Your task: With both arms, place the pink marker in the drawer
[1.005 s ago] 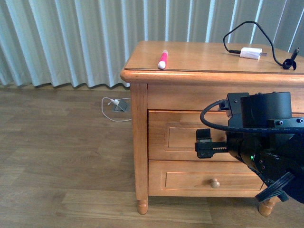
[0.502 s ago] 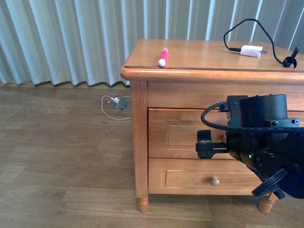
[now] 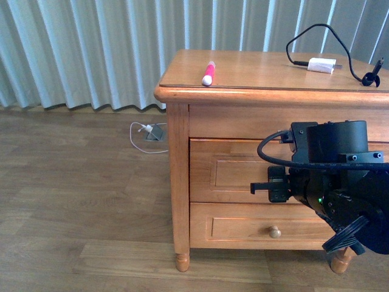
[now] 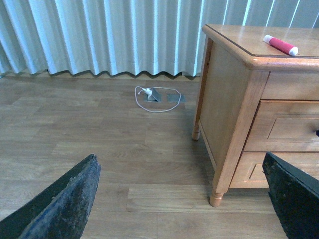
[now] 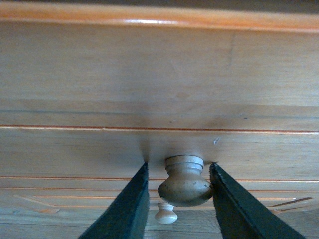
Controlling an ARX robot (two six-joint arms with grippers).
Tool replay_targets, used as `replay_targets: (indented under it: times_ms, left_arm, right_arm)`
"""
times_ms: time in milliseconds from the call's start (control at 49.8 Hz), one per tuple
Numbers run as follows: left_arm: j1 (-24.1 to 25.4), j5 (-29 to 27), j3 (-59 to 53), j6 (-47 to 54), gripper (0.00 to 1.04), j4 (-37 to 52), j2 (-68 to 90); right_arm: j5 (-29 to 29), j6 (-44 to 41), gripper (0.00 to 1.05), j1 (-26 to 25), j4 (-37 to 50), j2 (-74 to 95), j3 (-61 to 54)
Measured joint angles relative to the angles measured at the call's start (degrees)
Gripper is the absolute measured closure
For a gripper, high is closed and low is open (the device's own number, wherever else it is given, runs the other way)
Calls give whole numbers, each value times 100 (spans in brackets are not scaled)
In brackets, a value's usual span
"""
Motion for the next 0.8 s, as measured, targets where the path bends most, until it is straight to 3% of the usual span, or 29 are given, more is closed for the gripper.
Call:
replay_targets:
  times_ms: [80,141,382,804]
  left_arm:
    - [0,0,0,0,6,0,0]
    - [0,0,0,0,6,0,0]
    - [2,0,0,0,6,0,-2]
    - [0,0,0,0,6,0,-2]
  right_arm:
    - [13,42,79,-15,-74,0,0]
    - [7,68,82,-15,-136,-9,0]
    - [-234,210,82,-70,-319,-216,-149]
    - [-343,280,83,-22,-466,-1725,-2302]
